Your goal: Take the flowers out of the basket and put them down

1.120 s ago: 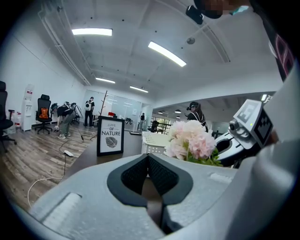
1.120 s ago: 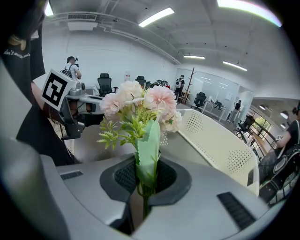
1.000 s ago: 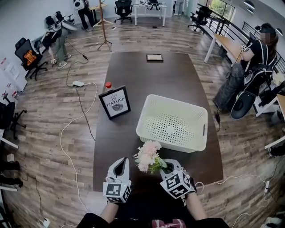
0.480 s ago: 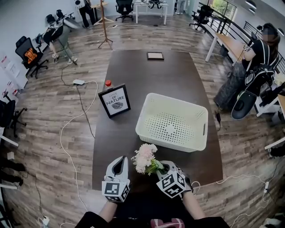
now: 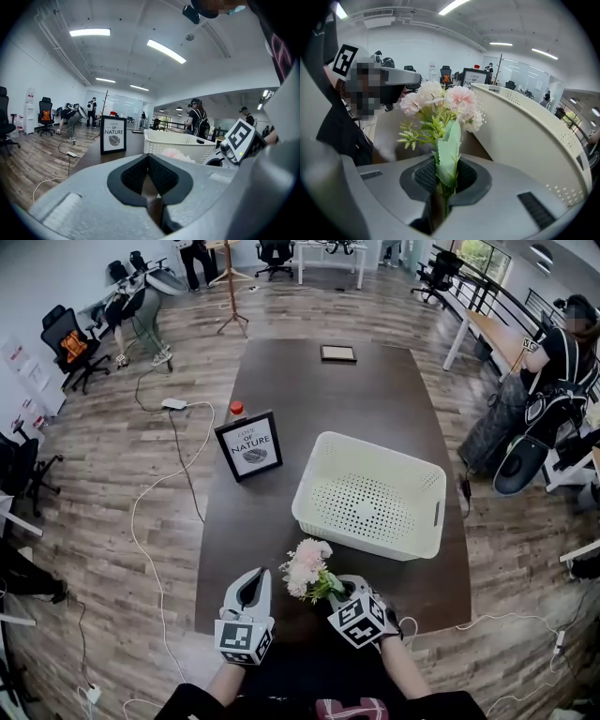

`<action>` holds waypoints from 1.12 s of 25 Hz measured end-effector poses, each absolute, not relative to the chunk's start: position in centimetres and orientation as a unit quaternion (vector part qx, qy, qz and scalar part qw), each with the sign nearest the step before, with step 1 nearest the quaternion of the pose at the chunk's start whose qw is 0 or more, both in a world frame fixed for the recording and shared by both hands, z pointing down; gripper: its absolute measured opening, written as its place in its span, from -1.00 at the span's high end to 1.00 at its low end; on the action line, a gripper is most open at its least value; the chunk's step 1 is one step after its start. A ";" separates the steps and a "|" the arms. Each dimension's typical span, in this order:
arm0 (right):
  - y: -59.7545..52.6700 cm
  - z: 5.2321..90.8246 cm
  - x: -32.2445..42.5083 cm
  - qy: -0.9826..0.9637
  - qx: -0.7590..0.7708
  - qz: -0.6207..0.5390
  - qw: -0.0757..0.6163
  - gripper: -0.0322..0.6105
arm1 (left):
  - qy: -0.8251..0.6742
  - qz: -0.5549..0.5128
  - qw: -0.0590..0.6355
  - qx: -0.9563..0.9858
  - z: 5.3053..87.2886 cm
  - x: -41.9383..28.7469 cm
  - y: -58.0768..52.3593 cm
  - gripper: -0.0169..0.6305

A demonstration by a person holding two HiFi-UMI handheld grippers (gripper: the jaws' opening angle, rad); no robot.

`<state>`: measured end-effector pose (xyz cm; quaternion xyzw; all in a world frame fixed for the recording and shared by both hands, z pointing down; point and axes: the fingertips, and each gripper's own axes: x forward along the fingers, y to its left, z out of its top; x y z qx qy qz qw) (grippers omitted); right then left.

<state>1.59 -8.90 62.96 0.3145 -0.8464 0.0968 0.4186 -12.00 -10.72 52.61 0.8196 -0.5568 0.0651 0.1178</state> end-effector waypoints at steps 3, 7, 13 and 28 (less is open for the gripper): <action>-8.8 63.7 1.3 -0.847 0.305 0.093 0.426 0.75 | -0.559 0.067 0.118 0.818 52.7 -12.3 -10.8 0.92; -8.5 64.5 1.3 -0.846 0.298 0.094 0.432 0.75 | -0.560 0.071 0.115 0.818 52.6 -12.0 -10.8 0.92; -8.8 65.6 1.3 -0.842 0.295 0.094 0.442 0.74 | -0.560 0.077 0.114 0.817 52.6 -11.8 -10.8 0.92; -9.4 67.8 0.6 -0.836 0.274 0.084 0.468 0.73 | -0.573 0.081 0.112 0.808 52.8 -12.6 -11.0 0.92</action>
